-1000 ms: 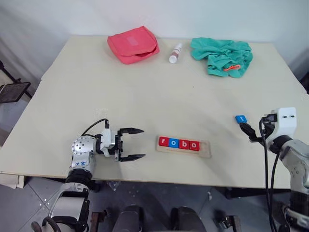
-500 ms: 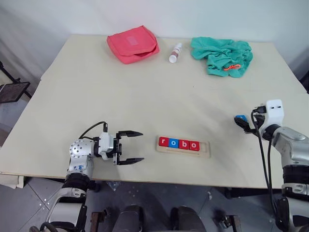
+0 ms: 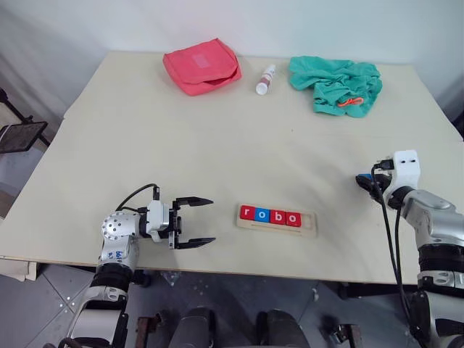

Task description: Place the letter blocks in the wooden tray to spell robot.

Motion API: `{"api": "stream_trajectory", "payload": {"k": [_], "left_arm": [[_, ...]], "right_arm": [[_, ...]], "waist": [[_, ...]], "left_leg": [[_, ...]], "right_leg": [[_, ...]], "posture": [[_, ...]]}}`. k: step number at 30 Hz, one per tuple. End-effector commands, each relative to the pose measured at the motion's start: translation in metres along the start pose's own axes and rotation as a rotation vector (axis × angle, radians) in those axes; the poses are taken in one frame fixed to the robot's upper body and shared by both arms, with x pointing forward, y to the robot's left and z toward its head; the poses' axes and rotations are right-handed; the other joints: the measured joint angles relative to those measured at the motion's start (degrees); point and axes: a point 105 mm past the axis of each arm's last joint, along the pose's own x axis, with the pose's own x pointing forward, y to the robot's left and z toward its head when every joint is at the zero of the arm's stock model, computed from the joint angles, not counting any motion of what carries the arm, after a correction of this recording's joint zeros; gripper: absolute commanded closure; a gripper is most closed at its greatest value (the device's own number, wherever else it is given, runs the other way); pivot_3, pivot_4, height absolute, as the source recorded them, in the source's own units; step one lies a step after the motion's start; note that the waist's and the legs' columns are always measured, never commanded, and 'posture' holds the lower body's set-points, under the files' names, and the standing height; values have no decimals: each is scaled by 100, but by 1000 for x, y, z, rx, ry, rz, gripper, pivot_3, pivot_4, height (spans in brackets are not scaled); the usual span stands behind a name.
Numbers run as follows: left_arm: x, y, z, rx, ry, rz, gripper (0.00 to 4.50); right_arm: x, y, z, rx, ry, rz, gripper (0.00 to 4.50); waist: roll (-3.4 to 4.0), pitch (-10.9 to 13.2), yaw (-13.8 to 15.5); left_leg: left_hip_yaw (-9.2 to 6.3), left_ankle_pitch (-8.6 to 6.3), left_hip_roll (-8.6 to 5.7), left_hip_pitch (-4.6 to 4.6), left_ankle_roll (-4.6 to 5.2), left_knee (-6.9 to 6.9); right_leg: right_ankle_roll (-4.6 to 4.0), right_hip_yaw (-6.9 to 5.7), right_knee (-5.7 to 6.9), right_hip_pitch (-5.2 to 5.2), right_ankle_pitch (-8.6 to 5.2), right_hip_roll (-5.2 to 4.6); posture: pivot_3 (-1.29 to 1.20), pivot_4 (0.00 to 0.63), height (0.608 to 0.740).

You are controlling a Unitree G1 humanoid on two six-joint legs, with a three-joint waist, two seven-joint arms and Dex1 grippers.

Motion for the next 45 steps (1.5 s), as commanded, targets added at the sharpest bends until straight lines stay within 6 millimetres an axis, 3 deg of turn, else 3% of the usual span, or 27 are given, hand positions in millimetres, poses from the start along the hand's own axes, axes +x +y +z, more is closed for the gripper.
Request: {"api": "stream_trajectory", "payload": {"k": [1, 7, 10, 13, 20, 24, 33, 37, 45], "left_arm": [[0, 4, 4, 19, -12, 5, 0], [-1, 4, 3, 8, -11, -19, 0], [-1, 5, 2, 1, -11, -38, 0], [-1, 7, 2, 0, -12, -49, 0], [-1, 10, 3, -1, -8, -68, 0], [-1, 12, 4, 0, -7, -72, 0], [-2, 11, 4, 4, -7, -68, 0], [-2, 10, 4, 5, -6, -60, 0], [-1, 6, 4, 8, -13, -48, 0]], "right_arm": [[-15, 5, 16, 41, -79, -17, 3036], [-60, 56, 28, 58, -176, 30, 3036], [-84, 90, 14, 89, -159, 33, 3036], [-98, 104, -7, 121, -101, -5, 3036], [-113, 106, -31, 169, -43, -75, 3036], [-113, 101, -34, 173, -46, -96, 3036], [-117, 113, -22, 97, -89, 19, 19], [-119, 114, -17, -77, -51, 162, 19], [-119, 94, -16, -458, 141, 428, 19]], "waist": [[0, 0, -7], [1, 0, -17], [1, 0, -5], [1, 0, 1], [1, 0, -12], [1, 0, -29], [1, 0, -18], [0, 0, -15], [-2, 1, -7]], "left_leg": [[-2, 0, 0, 0, 0, -1], [5, 0, 1, 0, 0, -7], [-2, 0, 2, 1, -1, -8], [-8, 0, -4, -1, 0, -7], [-3, 3, -15, 2, 8, -9], [9, 3, -13, 8, 8, -15], [8, 3, -12, 10, 8, -15], [8, 2, -13, 10, 10, -14], [10, 1, -11, 10, 14, -13]], "right_leg": [[0, 1, 0, 0, 0, 0], [0, 3, 2, -8, 0, 2], [0, 8, 4, -6, 0, 1], [0, 18, 4, -5, 0, 3], [7, 23, 3, -5, 4, 14], [7, 23, 3, -7, 4, 18], [7, 25, 3, -6, 4, 19], [7, 24, -1, -4, 4, 18], [9, 18, -14, 4, 5, 19]], "posture": [[0, 150, 740], [0, 150, 740], [0, 150, 740], [0, 150, 740], [0, 150, 740], [0, 150, 740], [0, 150, 740], [0, 150, 740], [0, 150, 740]]}}
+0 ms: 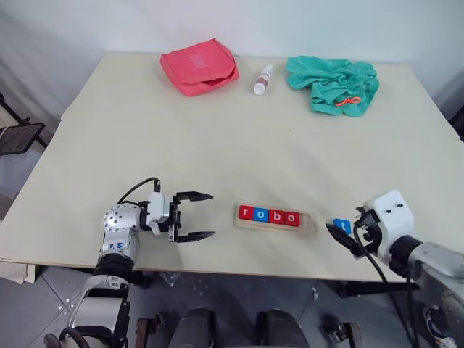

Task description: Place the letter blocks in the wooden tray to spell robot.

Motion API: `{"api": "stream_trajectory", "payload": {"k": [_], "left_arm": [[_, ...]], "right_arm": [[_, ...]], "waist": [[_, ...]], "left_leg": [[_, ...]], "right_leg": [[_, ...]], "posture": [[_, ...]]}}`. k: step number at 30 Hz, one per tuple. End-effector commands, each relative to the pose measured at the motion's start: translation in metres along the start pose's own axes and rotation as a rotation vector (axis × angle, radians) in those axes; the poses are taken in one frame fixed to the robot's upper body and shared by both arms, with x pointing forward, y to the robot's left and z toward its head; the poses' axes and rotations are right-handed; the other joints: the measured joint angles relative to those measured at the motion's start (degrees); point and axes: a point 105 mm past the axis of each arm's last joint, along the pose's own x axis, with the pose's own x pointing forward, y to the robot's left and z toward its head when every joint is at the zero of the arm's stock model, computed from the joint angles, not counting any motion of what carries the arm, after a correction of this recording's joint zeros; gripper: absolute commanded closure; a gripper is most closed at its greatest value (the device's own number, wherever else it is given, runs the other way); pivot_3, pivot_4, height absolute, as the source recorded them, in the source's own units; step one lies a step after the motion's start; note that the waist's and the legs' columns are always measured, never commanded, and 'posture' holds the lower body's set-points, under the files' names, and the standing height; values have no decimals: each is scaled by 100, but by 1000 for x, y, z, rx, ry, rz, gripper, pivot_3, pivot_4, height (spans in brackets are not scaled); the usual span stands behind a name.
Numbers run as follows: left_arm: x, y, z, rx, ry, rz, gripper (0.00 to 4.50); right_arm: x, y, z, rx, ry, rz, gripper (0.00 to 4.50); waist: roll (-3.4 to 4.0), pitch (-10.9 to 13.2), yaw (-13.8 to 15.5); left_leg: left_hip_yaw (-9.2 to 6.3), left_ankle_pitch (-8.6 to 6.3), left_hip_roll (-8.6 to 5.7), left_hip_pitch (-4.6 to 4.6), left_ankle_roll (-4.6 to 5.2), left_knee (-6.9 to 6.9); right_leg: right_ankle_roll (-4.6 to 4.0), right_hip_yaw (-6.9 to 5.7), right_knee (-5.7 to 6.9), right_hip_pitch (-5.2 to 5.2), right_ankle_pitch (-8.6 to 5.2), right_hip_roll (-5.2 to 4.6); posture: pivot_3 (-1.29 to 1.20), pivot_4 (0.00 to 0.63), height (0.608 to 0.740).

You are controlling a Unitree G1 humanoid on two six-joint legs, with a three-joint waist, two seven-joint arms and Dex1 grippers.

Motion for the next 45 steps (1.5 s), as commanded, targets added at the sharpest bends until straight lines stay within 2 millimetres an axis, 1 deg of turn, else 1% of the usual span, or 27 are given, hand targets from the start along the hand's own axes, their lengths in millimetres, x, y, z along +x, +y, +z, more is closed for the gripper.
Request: {"api": "stream_trajectory", "payload": {"k": [1, 4, 6, 8, 12, 16, 17, 19, 23, 26, 27, 28, 30, 31, 33, 37, 40, 45], "left_arm": [[0, -4, 5, 25, -17, -26, 0], [0, -5, 5, 27, -19, -18, 0], [0, -6, 5, 30, -19, -10, 0], [-1, -8, 5, 32, -18, -3, 0], [-3, -11, 5, 35, -16, 1, 0], [-5, -13, 6, 39, -11, 11, 0], [-6, -13, 6, 41, -9, 18, 0], [-8, -14, 6, 42, -6, 24, 0], [-8, -16, 7, 42, -5, 32, 0], [-8, -16, 7, 42, -4, 38, 0], [-8, -16, 7, 41, -4, 39, 0], [-8, -16, 7, 40, -3, 39, 0], [-7, -15, 6, 38, -4, 40, 0], [-7, -15, 6, 37, -5, 40, 0], [-6, -15, 6, 35, -6, 40, 0], [-3, -12, 6, 37, -12, 40, 0], [-2, -11, 6, 41, -14, 43, 0], [-4, -12, 6, 41, -11, 50, 0]], "right_arm": [[-3, 0, 2, -105, 28, 121, 19], [-1, -8, 1, -197, 75, 210, 19], [3, -19, -2, -282, 125, 280, 19], [8, -28, -4, -330, 150, 317, 19], [15, -34, -6, -357, 165, 375, 19], [24, -40, -17, -361, 208, 409, 19], [24, -39, -21, -364, 223, 432, 192], [27, -37, -23, -363, 221, 454, 596], [28, -37, -21, -373, 210, 455, 1943], [26, -37, -13, -383, 183, 448, 2883], [26, -38, -4, -390, 158, 437, 3044], [26, -38, 7, -391, 127, 427, 3038], [25, -30, 35, -391, 51, 436, 3038], [25, -26, 44, -392, 31, 449, 3038], [25, -20, 52, -390, 19, 465, 3038], [34, -6, 55, -439, 33, 508, 3038], [41, -3, 50, -468, 76, 517, 3038], [44, 0, 43, -484, 135, 533, 3038]], "waist": [[-1, 0, 1], [-6, 3, 1], [-6, 3, -1], [-6, 4, -2], [-7, 4, 0], [-8, 5, 15], [-8, 5, 14], [-8, 5, 12], [-8, 5, 10], [-8, 5, 10], [-8, 5, 9], [-8, 5, 6], [-7, 5, -12], [-6, 4, -20], [-6, 4, -8], [-9, 6, 50], [-9, 6, 94], [-9, 6, 82]], "left_leg": [[0, 0, 0, 0, 0, 0], [2, 0, 1, 0, 0, 1], [5, 0, 0, -1, 2, 4], [7, 0, 0, -1, 4, 8], [4, 0, 1, -3, 5, 5], [3, -1, 0, -7, 6, 10], [3, -2, -1, -9, 8, 12], [2, -3, -1, -9, 10, 13], [1, -3, 0, -8, 10, 17], [1, -3, 0, -8, 10, 20], [1, -3, 0, -8, 10, 20], [2, -3, 0, -8, 10, 20], [5, -3, 0, -8, 10, 20], [6, -3, 1, -8, 10, 19], [6, -3, 5, -8, 9, 19], [-8, -4, -1, -13, 12, 20], [-6, -7, -6, -18, 17, 22], [-2, -7, -7, -18, 17, 22]], "right_leg": [[0, 0, -1, 0, 0, 0], [1, -4, -4, 1, 0, -1], [3, -9, -5, 2, 1, -3], [6, -12, -12, 4, 3, -3], [7, -20, -21, 5, 4, -25], [10, -36, -22, 5, 6, -30], [13, -38, -24, 6, 7, -31], [15, -38, -25, 7, 8, -31], [15, -39, -25, 12, 8, -32], [16, -38, -25, 12, 9, -32], [16, -38, -25, 12, 9, -32], [16, -37, -25, 11, 9, -32], [16, -35, -25, 8, 9, -32], [16, -33, -24, 6, 9, -32], [15, -33, -22, 4, 9, -30], [19, -33, -26, 9, 11, -36], [25, -35, -29, 6, 14, -36], [25, -43, -28, 3, 14, -34]], "posture": [[0, 150, 740], [0, 150, 740], [0, 150, 740], [0, 150, 740], [0, 150, 740], [0, 150, 740], [0, 150, 740], [0, 150, 740], [0, 150, 740], [0, 150, 740], [0, 150, 740], [0, 150, 740], [0, 150, 740], [0, 150, 740], [0, 150, 740], [0, 150, 740], [0, 150, 740], [0, 150, 740]]}}
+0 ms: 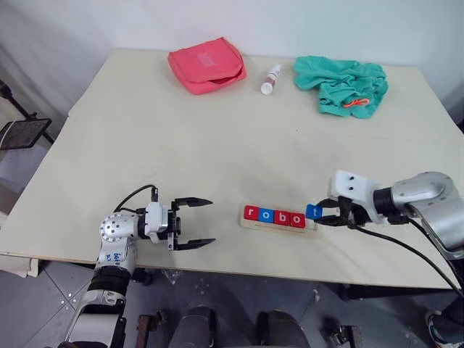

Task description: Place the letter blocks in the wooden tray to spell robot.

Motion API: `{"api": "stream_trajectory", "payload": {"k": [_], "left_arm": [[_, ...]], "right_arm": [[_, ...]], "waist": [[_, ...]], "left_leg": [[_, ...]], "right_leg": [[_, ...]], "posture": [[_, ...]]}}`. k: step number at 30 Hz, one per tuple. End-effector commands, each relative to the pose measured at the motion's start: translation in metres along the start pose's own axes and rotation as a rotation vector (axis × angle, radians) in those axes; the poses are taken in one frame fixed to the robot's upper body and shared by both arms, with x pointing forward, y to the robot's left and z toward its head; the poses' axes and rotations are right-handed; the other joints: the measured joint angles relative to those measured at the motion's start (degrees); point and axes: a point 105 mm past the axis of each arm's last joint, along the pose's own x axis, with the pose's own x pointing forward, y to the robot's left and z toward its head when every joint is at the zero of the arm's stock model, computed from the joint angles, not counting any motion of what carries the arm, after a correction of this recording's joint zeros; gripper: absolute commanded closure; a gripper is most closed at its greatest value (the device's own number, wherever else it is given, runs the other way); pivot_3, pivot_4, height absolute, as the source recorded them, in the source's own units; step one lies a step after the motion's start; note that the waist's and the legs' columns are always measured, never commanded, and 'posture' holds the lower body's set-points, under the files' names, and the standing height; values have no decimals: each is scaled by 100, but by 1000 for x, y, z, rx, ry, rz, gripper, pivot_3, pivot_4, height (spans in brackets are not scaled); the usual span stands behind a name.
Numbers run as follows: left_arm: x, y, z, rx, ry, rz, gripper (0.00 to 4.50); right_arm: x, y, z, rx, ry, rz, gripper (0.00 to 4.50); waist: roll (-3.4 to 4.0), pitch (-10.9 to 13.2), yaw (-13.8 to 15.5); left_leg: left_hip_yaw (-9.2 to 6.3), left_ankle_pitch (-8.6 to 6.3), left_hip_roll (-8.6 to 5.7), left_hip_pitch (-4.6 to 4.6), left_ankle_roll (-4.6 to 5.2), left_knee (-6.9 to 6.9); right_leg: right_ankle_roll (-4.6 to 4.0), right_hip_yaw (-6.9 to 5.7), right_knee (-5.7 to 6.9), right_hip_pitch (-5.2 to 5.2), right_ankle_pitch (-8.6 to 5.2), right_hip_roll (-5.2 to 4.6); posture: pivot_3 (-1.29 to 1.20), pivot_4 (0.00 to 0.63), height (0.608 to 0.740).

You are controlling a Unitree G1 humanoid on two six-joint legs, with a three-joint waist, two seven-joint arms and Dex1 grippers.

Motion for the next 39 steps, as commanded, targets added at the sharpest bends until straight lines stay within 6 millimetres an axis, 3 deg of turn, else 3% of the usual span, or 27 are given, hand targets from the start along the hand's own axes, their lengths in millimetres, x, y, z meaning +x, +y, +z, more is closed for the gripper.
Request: {"api": "stream_trajectory", "payload": {"k": [1, 10, 20, 28, 37, 39], "left_arm": [[-3, 0, 1, 8, -6, 25, 0], [-5, -3, 1, 6, -1, 42, 0], [-4, -2, 1, 9, -2, 53, 0], [-4, -1, 1, 10, 0, 58, 0], [-1, 2, 0, 5, -4, 40, 0], [-1, 2, 0, 5, -5, 37, 0]], "right_arm": [[-2, -3, 1, -31, 40, -6, 3038], [3, 2, -2, -54, 83, 49, 3038], [22, 12, 8, -80, 64, 110, 3038], [19, 12, 9, -67, 34, 94, 3038], [4, -4, 15, -74, 8, -6, 80], [-1, -7, 18, -76, -7, -21, 33]], "waist": [[0, 0, -11], [0, 0, -79], [0, 0, -89], [0, 0, -96], [0, 0, -90], [0, 0, -87]], "left_leg": [[0, 0, 0, 0, 0, 0], [0, 0, 1, 1, 0, 0], [-1, 0, 1, 1, 0, 0], [-1, 0, 3, 4, 0, 0], [1, 0, 2, 3, 0, 0], [2, 0, 2, 2, 0, 1]], "right_leg": [[0, -1, 1, 0, 0, 0], [0, 0, 1, 1, 0, -2], [0, 0, 2, 0, 0, -1], [0, 1, 3, 1, 0, -1], [0, 1, 2, 0, 0, -1], [0, 1, 2, 0, 0, -1]], "posture": [[0, 150, 740], [0, 150, 740], [0, 150, 740], [0, 150, 740], [0, 150, 740], [0, 150, 740]]}}
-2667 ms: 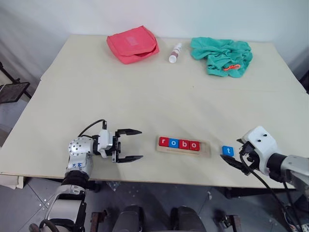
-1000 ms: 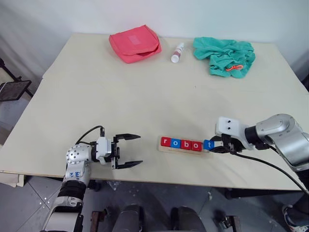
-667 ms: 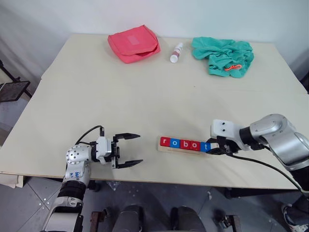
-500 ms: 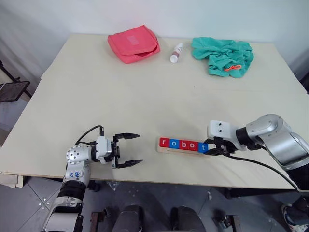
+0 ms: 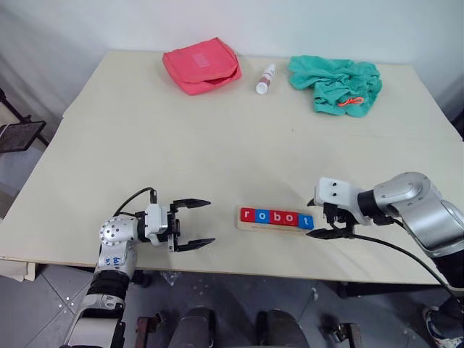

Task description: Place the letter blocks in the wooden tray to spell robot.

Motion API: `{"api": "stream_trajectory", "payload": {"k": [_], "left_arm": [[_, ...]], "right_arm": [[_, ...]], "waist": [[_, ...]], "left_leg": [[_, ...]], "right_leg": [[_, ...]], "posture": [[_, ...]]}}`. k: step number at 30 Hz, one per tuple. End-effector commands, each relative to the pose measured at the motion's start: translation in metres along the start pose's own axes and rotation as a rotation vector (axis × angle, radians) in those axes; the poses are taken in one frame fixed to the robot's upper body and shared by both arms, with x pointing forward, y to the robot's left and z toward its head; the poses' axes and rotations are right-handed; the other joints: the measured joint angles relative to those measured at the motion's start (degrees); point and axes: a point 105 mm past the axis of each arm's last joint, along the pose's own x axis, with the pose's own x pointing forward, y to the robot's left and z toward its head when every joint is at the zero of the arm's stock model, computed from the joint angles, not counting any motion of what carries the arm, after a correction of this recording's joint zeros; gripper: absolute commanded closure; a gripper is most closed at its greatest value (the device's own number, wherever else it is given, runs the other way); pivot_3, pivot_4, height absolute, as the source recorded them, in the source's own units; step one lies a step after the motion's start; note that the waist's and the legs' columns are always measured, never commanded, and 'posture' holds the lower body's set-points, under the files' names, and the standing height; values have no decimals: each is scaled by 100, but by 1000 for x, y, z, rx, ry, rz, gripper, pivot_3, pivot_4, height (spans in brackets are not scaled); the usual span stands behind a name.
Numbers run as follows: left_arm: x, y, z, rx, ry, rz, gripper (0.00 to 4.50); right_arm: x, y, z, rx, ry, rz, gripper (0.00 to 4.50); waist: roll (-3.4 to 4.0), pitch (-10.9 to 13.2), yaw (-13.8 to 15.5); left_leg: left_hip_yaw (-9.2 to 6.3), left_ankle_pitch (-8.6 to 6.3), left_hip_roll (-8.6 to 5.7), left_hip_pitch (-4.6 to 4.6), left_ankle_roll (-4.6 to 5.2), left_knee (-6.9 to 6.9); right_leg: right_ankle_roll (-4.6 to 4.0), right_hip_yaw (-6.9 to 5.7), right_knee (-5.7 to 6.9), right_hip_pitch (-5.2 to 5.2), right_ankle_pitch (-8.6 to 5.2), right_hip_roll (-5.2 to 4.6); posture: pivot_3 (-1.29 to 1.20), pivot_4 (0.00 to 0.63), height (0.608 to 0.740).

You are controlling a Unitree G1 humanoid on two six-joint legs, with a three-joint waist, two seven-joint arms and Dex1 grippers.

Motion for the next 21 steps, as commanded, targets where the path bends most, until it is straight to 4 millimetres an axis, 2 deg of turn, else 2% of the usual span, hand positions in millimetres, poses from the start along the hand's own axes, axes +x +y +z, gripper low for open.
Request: {"api": "stream_trajectory", "payload": {"k": [1, 4, 5, 7, 14, 18, 21], "left_arm": [[1, 4, 4, 23, -12, -3, 0], [1, 3, 4, 23, -12, -6, 0], [0, 3, 4, 23, -11, -7, 0], [-1, 2, 4, 21, -9, -9, 0], [-2, 1, 4, 17, -8, -16, 0], [-3, 1, 4, 19, -8, -19, 0], [-4, 2, 5, 21, -5, -23, 0]], "right_arm": [[-18, -10, 13, -24, -44, -64, 33], [-23, -10, 19, -7, -87, -84, 33], [-26, -9, 22, 12, -133, -95, 212], [-33, 10, 26, 16, -204, -32, 610], [-20, 35, 16, 82, -199, 25, 3016], [-11, 40, 11, 105, -195, 42, 4387], [-2, 40, 4, 117, -181, 53, 4455]], "waist": [[0, 0, 1], [0, 0, 0], [0, 0, 1], [0, 0, 31], [-2, 1, 29], [-2, 1, 9], [-2, 1, 10]], "left_leg": [[0, 0, 0, 0, 0, 0], [0, 0, 0, 0, 0, -1], [-1, 0, 0, 0, 0, -1], [-4, 0, 0, -2, 0, -2], [-2, -1, -4, 0, 3, 2], [-1, -1, -3, 1, 3, 1], [-2, -1, -3, 1, 3, 1]], "right_leg": [[0, 0, 0, 0, 0, 0], [0, 1, 0, 0, 0, 0], [0, 0, 0, 0, 0, 0], [0, -3, 0, 0, 0, 0], [3, -4, 0, 4, 2, 2], [3, -2, 0, 4, 2, 0], [3, -3, 0, 4, 2, 0]], "posture": [[0, 150, 740], [0, 150, 740], [0, 150, 740], [0, 150, 740], [0, 150, 740], [0, 150, 740], [0, 150, 740]]}}
